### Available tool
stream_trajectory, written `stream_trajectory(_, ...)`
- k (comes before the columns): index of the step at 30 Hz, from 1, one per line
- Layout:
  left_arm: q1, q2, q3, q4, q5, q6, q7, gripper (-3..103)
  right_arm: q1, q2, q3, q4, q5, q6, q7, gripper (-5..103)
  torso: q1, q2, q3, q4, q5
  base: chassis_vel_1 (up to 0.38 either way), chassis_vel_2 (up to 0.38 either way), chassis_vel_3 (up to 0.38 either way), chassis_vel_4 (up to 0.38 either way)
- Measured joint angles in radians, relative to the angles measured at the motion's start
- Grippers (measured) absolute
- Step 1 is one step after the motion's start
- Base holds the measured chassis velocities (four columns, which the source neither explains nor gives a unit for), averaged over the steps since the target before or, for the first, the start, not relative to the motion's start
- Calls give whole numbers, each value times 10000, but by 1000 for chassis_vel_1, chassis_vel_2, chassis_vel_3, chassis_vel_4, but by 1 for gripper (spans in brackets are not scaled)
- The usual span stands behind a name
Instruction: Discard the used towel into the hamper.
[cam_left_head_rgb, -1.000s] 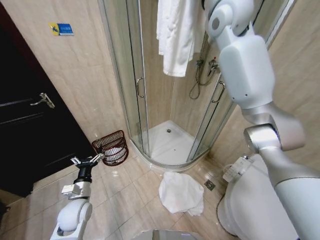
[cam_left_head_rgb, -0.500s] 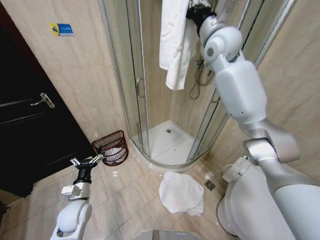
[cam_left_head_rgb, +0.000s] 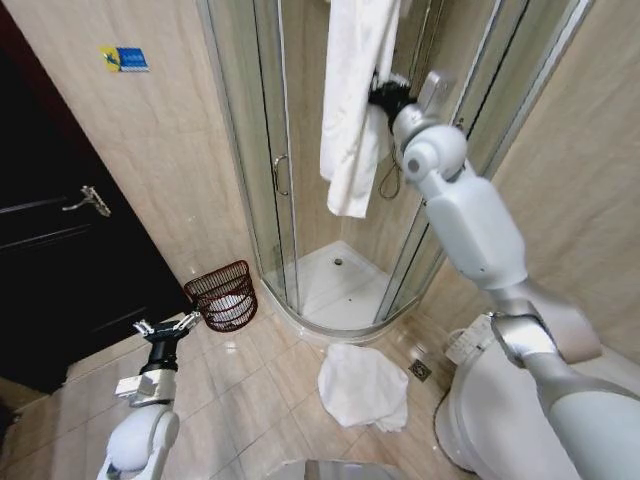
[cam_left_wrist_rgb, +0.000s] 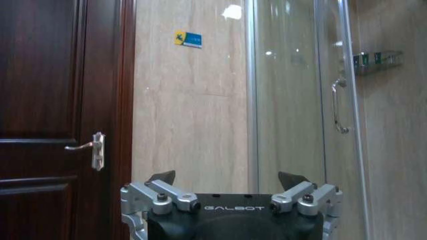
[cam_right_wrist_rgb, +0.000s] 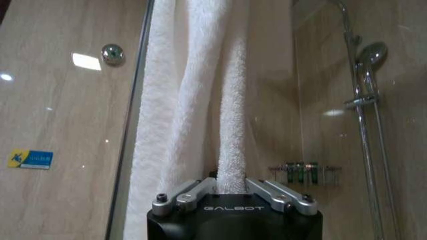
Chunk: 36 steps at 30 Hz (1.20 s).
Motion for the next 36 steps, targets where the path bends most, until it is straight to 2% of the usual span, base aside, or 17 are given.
stream_trajectory(26,60,86,-31,229,-92,-181,54,100,-3375,-413,937,1713,-397,27,211,4,-1,2,-2,1,-4,0,0,0,0)
stream_trajectory(36,2,128,-12,179,-70,-129,71,100,-5471,-244,1549,2340,-1023,106,135,4,-1,2,-1,0,-1,0,0,0,0)
